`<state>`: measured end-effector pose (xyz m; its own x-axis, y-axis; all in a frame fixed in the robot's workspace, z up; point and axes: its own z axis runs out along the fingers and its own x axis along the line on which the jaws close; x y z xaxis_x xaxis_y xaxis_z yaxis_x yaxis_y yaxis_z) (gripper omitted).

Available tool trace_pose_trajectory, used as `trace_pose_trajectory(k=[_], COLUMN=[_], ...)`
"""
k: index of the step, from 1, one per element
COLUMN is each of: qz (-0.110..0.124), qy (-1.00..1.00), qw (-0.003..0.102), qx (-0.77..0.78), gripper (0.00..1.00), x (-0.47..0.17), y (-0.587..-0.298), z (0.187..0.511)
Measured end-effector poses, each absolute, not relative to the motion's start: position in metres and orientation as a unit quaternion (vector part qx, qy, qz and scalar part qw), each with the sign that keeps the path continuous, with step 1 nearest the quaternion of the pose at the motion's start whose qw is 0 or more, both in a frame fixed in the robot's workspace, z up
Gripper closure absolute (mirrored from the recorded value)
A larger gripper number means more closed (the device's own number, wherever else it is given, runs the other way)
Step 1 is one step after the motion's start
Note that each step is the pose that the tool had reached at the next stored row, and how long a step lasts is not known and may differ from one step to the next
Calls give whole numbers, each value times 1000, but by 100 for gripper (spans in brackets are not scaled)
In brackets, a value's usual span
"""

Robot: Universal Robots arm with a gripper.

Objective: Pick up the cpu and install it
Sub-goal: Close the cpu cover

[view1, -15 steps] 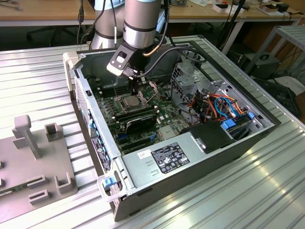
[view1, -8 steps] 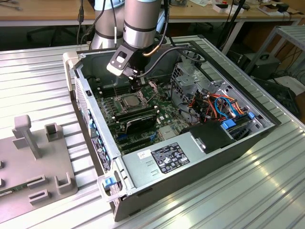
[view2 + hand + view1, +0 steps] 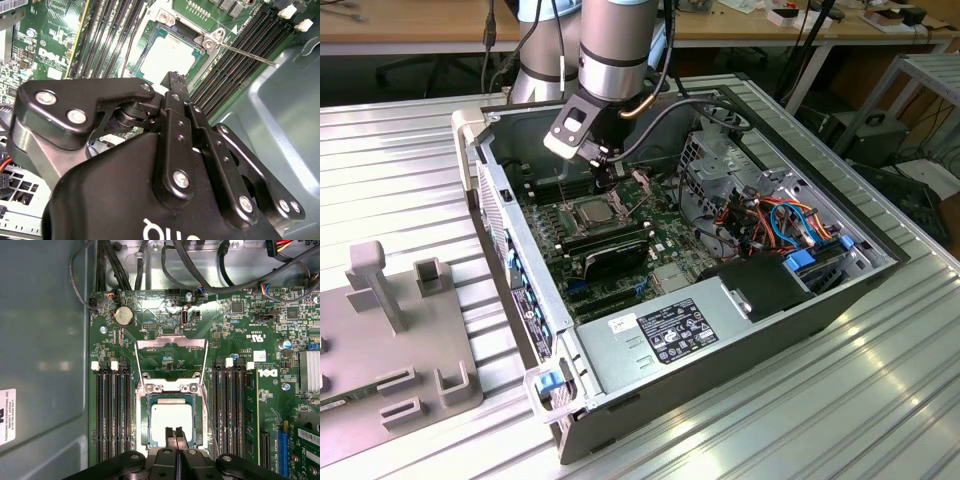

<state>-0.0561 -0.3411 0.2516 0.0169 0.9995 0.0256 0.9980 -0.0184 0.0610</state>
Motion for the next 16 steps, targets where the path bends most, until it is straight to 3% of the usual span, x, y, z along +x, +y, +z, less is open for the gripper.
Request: trace_pose_trajectory(k=[16], qz=[31], qy=[700], qw=[13], qx=[713], gripper=[89], x=[-56], y=[-341], z=[257])
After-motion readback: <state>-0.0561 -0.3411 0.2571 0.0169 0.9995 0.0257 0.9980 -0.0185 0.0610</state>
